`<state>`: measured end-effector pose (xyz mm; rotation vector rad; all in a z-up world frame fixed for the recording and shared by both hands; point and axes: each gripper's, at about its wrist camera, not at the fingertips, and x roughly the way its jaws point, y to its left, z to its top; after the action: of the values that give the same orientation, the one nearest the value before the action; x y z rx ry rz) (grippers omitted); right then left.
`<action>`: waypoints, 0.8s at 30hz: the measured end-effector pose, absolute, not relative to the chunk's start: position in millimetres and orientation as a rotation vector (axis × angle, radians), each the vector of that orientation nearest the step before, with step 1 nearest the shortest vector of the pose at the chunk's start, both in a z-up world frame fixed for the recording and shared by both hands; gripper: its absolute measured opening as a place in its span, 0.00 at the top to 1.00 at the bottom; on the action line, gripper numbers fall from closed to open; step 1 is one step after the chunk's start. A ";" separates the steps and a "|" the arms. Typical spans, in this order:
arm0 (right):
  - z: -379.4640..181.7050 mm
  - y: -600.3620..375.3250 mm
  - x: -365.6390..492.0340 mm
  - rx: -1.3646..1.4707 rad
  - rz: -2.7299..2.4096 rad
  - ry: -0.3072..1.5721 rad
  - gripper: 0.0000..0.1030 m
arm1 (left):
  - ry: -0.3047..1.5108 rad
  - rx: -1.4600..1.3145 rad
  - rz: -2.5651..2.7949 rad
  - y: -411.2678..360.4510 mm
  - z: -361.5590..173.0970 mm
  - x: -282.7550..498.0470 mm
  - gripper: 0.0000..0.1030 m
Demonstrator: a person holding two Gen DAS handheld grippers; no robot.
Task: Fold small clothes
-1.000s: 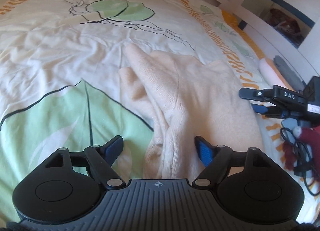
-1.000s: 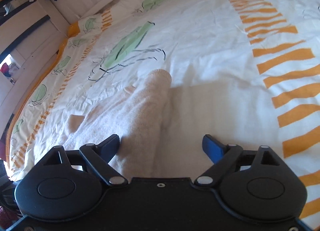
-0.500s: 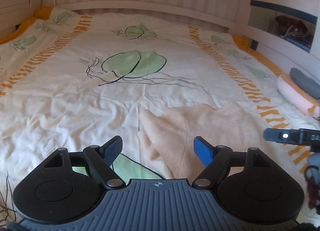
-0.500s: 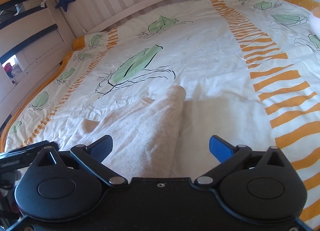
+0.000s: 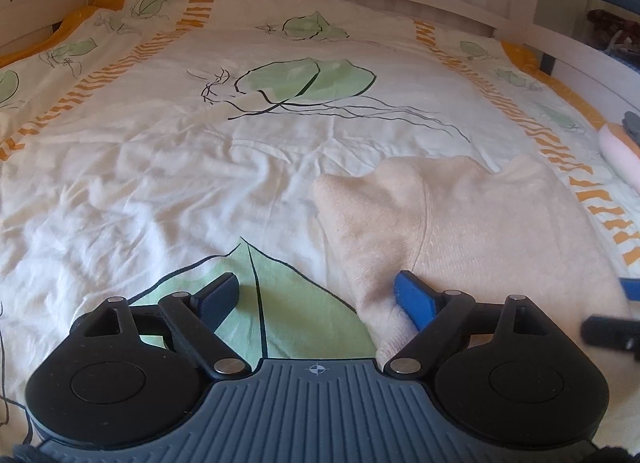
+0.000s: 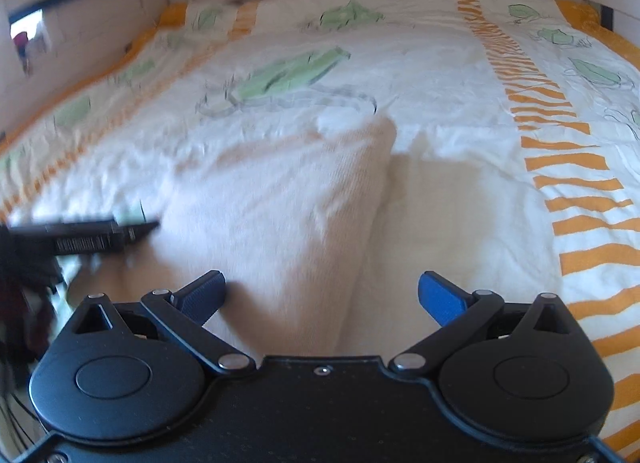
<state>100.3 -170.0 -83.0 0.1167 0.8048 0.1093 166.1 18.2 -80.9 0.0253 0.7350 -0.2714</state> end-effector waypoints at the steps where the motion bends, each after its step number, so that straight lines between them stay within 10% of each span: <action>1: -88.2 -167.3 98.3 0.115 0.116 0.814 0.00 | 0.727 0.030 -0.267 17.4 -81.8 163.8 0.16; 24: -68.8 -207.5 153.8 0.254 -0.027 0.654 0.00 | 0.663 -0.016 -0.240 23.8 -90.4 151.7 0.14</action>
<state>153.8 -207.5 -68.8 0.2542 0.6539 -0.0275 151.7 23.8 -90.4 -0.0161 0.6634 -0.2401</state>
